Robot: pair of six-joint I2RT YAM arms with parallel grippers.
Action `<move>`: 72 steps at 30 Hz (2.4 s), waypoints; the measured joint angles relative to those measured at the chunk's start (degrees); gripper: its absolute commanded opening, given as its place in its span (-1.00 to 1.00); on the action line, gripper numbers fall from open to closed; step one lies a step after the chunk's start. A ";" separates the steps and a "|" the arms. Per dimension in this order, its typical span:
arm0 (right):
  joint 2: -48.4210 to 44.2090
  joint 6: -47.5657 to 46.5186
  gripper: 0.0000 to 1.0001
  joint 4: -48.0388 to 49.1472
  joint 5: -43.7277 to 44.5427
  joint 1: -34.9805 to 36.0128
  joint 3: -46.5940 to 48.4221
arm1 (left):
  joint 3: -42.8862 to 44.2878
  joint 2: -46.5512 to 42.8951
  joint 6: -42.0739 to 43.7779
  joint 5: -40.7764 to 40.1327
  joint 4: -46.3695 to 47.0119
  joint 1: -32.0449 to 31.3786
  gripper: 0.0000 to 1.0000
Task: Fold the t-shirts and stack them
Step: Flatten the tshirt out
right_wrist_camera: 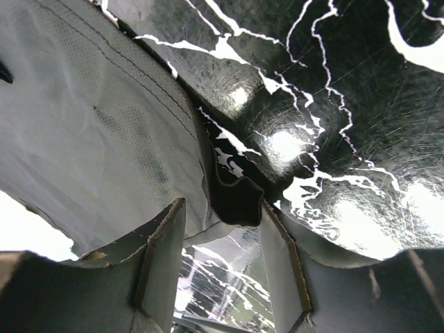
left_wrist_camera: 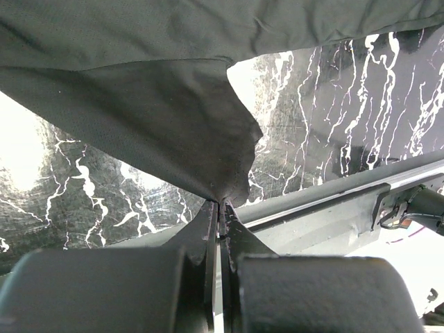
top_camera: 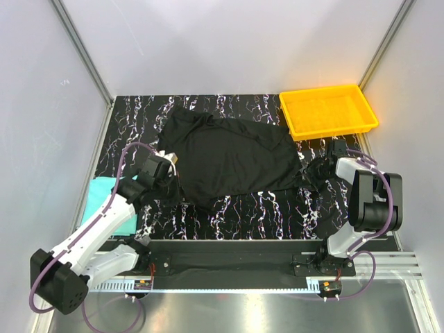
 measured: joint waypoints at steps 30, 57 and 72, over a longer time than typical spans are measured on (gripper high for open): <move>0.61 -4.70 -1.00 -12.76 3.04 -0.09 4.68 | 21.62 3.21 15.37 -4.28 -3.32 7.39 -1.00; -26.10 -10.38 -1.00 -35.85 7.13 8.87 52.46 | 78.71 4.07 40.33 -15.32 2.36 1.88 -1.00; 15.32 -7.61 -1.00 -35.08 10.10 8.72 98.36 | 84.67 36.06 52.48 -24.52 24.94 10.08 -1.00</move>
